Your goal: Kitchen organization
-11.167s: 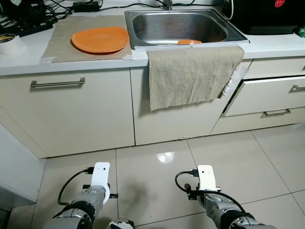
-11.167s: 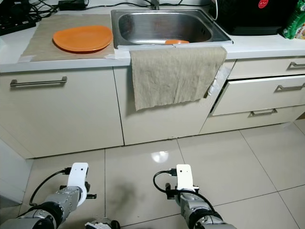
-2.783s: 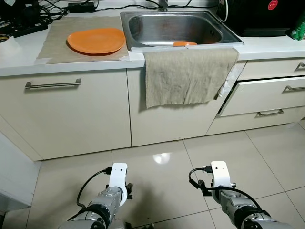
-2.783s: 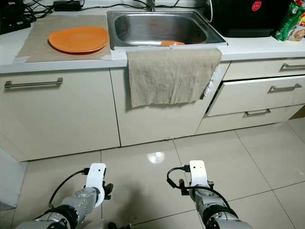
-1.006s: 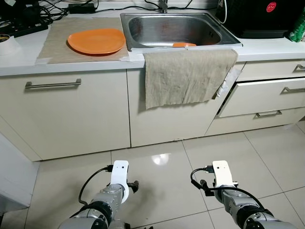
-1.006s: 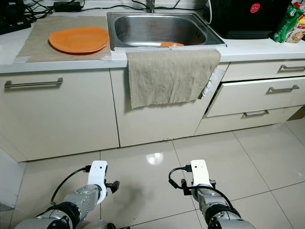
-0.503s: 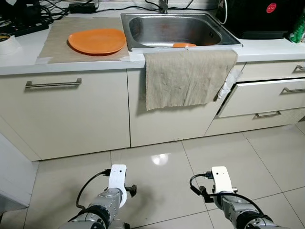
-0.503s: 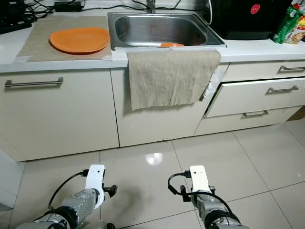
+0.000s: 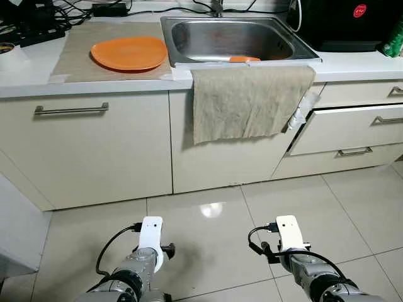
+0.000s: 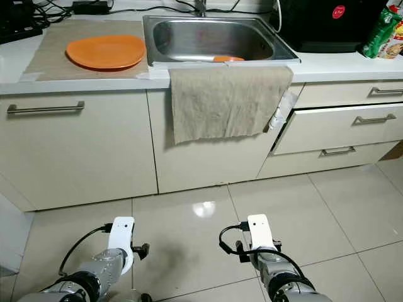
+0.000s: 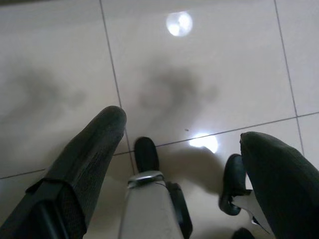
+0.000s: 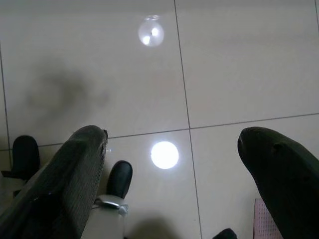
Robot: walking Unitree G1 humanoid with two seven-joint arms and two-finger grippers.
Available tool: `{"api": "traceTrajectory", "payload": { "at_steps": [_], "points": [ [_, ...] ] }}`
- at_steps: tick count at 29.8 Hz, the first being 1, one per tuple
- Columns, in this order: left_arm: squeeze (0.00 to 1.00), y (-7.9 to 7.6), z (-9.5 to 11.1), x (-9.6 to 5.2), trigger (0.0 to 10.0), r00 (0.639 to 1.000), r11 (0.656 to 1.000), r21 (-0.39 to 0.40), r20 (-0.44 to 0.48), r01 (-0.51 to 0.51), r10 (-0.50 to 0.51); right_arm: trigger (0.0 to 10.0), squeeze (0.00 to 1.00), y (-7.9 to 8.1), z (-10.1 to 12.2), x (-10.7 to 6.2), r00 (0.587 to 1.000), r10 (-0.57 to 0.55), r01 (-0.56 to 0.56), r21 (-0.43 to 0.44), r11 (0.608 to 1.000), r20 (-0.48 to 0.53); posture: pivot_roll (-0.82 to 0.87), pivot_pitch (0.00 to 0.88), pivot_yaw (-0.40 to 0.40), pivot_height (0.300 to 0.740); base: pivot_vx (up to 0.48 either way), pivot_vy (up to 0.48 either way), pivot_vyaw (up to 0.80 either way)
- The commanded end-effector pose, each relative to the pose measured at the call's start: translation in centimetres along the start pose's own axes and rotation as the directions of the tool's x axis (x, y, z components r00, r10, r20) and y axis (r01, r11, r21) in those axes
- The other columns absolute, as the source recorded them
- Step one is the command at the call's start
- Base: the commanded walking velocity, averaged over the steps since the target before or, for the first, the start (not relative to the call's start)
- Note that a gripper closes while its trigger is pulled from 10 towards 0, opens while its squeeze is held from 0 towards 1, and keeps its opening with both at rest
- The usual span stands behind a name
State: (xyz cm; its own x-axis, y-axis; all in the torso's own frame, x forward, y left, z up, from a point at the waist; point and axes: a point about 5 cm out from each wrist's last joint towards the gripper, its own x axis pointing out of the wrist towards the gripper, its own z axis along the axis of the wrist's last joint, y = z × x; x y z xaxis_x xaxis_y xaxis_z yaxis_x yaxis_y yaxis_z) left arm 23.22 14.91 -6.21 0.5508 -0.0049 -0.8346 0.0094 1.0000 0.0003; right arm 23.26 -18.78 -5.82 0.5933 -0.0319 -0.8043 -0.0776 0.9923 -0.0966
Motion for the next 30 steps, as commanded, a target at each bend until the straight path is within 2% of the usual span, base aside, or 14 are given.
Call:
{"api": "traceTrajectory", "payload": {
  "at_steps": [1,2,4,5,8,10,13,15,19,21,22,25,27,30],
  "points": [
    [0.0,0.1,0.3,0.0,10.0,1.0,1.0,-0.004,0.018,-0.021,0.021,10.0,0.0,-0.2,0.8,0.0,1.0,-0.007,0.007,0.01,1.0,0.022,0.08,0.019,-0.074,0.74,0.0,0.0,0.0],
    [0.0,0.1,0.3,0.0,10.0,1.0,1.0,-0.004,0.018,-0.021,0.021,10.0,0.0,-0.2,0.8,0.0,1.0,-0.007,0.007,0.01,1.0,0.022,0.08,0.019,-0.074,0.74,0.0,0.0,0.0],
    [0.0,-0.2,2.0,0.0,10.0,0.996,1.0,-0.03,0.089,0.0,0.003,10.0,0.0,-0.3,2.6,0.1,0.997,-0.006,0.006,0.003,1.0,0.079,0.08,0.013,-0.073,0.74,0.0,0.0,0.0],
    [0.0,-0.2,2.0,0.0,10.0,0.996,1.0,-0.03,0.089,0.0,0.003,10.0,0.0,-0.3,2.6,0.1,0.997,-0.006,0.006,0.003,1.0,0.079,0.08,0.013,-0.073,0.74,0.0,0.0,0.0],
    [0.0,-1.2,4.0,-0.2,10.0,0.986,0.995,-0.092,0.166,0.046,-0.03,10.0,0.0,-0.2,4.0,0.0,0.991,0.011,-0.009,-0.018,1.0,0.135,0.09,0.004,-0.077,0.74,0.0,0.0,0.0],
    [0.0,-2.5,7.0,-0.6,10.0,0.96,0.989,-0.123,0.276,0.086,-0.049,10.0,0.0,-0.2,5.9,-0.1,0.977,0.024,-0.018,-0.032,0.999,0.214,0.1,0.003,-0.081,0.74,0.0,0.0,0.0],
    [0.0,-2.6,9.1,-1.1,10.0,0.933,0.99,-0.127,0.36,0.055,-0.006,10.0,0.0,-0.1,7.5,-0.3,0.962,0.032,-0.029,-0.015,0.999,0.272,0.1,0.003,-0.083,0.74,0.0,0.0,0.0],
    [0.0,-2.8,10.7,-1.5,10.0,0.908,0.982,-0.169,0.418,0.085,-0.006,10.0,0.0,0.0,8.8,-0.5,0.945,0.042,-0.037,-0.021,0.999,0.324,0.1,0.001,-0.083,0.74,0.0,0.0,0.0],
    [0.0,-2.8,15.2,-3.4,10.0,0.798,0.978,-0.161,0.602,0.134,-0.01,10.0,0.0,0.6,12.2,-1.5,0.879,0.083,-0.065,-0.054,0.996,0.469,0.1,0.001,-0.083,0.74,0.0,0.0,0.0],
    [0.0,-2.3,16.3,-4.1,10.0,0.756,0.982,-0.139,0.655,0.13,-0.007,10.0,0.0,0.8,13.5,-2.0,0.839,0.105,-0.075,-0.078,0.994,0.533,0.1,0.0,-0.084,0.74,0.0,0.0,0.0],
    [0.0,-1.6,16.8,-4.7,10.0,0.727,0.979,-0.147,0.687,0.14,-0.001,10.0,0.0,0.8,14.3,-2.6,0.803,0.123,-0.08,-0.099,0.992,0.583,0.1,0.0,-0.082,0.74,0.0,0.0,0.0],
    [0.0,-0.6,16.8,-5.2,10.0,0.704,0.973,-0.171,0.711,0.155,0.013,10.0,0.0,0.2,14.8,-3.5,0.762,0.132,-0.067,-0.126,0.99,0.634,0.1,0.002,-0.084,0.74,0.0,0.0,0.0],
    [0.0,-0.3,16.7,-5.4,10.0,0.698,0.97,-0.183,0.716,0.158,0.021,10.0,0.0,-0.1,14.9,-3.8,0.75,0.131,-0.06,-0.131,0.99,0.649,0.1,0.002,-0.085,0.74,0.0,0.0,0.0],
    [0.0,0.1,17.7,-6.5,10.0,0.645,0.972,-0.176,0.764,0.153,0.037,10.0,0.0,-1.1,15.8,-4.5,0.714,0.115,-0.015,-0.149,0.989,0.691,0.1,0.0,-0.09,0.74,0.0,0.0,0.0]
  ]
}}
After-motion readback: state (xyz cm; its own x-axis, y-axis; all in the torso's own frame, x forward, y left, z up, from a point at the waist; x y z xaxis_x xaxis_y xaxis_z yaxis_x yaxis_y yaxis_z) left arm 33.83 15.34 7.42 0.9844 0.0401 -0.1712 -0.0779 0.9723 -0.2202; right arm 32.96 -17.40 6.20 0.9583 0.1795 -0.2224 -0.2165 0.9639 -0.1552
